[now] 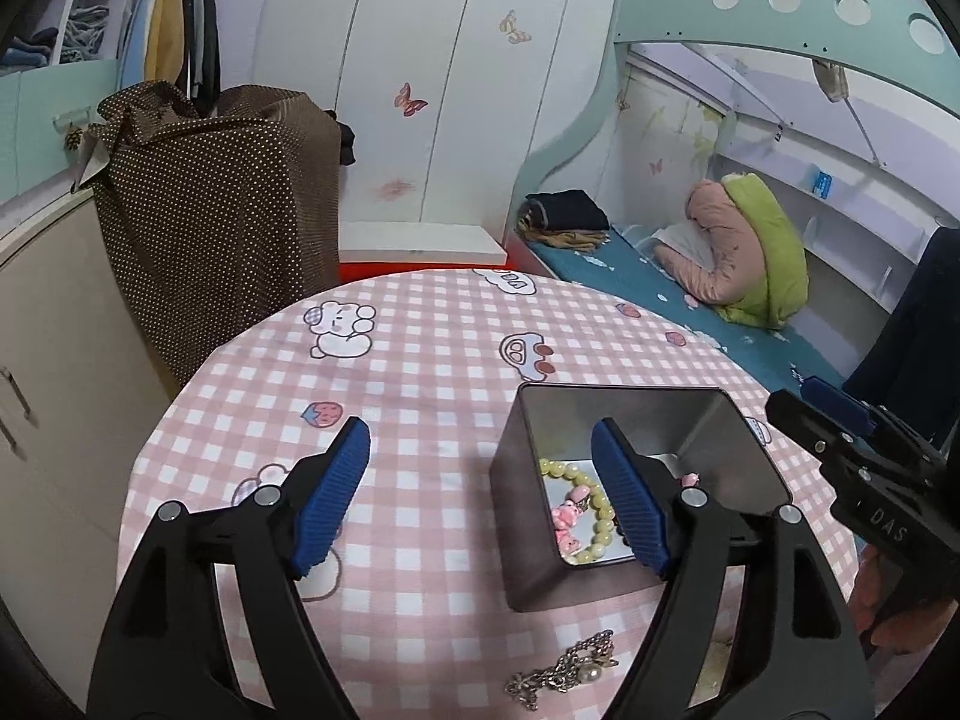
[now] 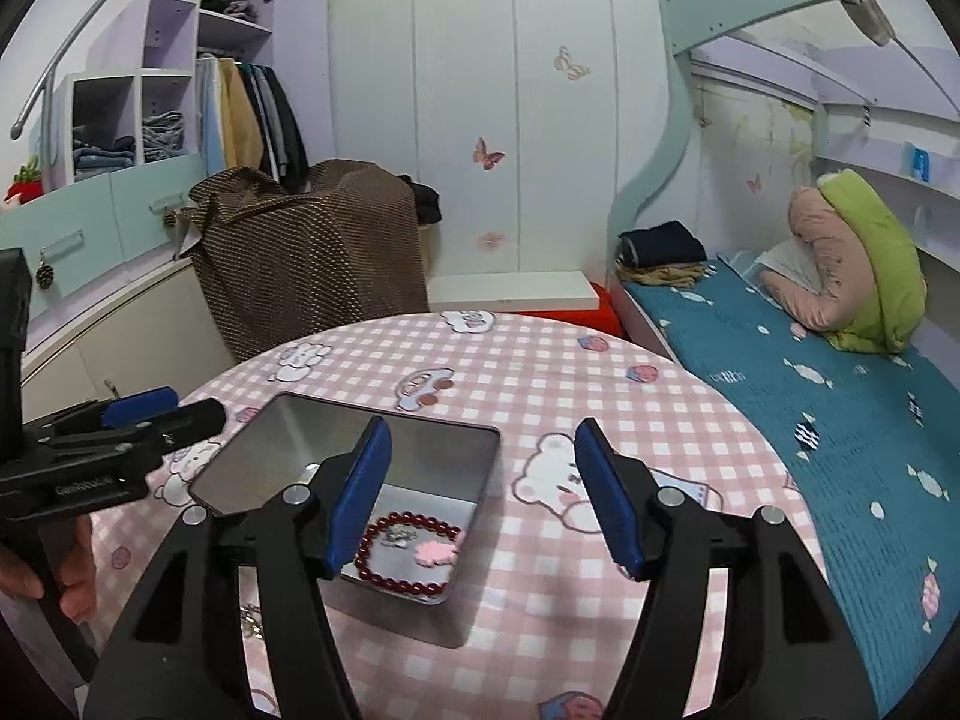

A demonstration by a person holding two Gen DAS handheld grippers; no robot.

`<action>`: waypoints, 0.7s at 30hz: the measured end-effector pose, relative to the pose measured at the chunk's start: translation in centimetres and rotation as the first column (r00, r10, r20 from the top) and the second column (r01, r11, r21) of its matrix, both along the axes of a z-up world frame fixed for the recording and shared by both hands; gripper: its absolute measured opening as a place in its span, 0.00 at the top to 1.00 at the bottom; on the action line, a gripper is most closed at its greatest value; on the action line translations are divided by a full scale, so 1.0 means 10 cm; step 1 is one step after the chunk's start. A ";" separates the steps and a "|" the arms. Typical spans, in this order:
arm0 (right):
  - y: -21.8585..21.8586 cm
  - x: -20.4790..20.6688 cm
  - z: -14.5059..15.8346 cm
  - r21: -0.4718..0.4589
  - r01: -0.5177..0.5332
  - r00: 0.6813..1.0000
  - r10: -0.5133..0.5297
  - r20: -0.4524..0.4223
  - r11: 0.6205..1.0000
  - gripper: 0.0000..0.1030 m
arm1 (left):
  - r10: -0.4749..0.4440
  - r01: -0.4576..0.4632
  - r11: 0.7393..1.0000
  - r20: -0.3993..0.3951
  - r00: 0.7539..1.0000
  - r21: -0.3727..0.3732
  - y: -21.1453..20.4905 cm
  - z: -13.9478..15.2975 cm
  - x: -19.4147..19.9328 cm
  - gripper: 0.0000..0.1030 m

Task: Organize jewelry
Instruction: 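Withdraw both open tools from the tin toward the chain and jade pendant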

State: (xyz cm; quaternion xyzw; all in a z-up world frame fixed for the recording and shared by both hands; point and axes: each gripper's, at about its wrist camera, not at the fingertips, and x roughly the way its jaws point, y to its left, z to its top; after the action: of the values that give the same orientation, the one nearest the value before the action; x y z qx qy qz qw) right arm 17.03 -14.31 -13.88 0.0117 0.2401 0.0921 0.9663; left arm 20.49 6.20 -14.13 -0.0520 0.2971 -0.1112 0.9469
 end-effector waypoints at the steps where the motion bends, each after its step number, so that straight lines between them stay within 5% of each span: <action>1: -0.01 -0.01 -0.01 -0.001 0.007 1.000 -0.007 -0.001 1.000 0.40 | 0.004 -0.004 1.000 -0.002 1.000 0.000 0.01 0.00 0.00 0.25; 21: -0.03 -0.46 0.04 -0.028 0.073 0.997 -0.073 0.021 0.997 0.10 | -0.008 0.008 1.000 0.011 1.000 0.016 0.07 0.07 -0.42 0.14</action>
State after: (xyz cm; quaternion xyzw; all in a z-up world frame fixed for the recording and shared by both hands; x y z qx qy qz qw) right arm 12.45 -14.60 -13.52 0.0054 0.2310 0.0533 0.9715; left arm 16.33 6.86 -13.48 -0.0428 0.2932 -0.1128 0.9484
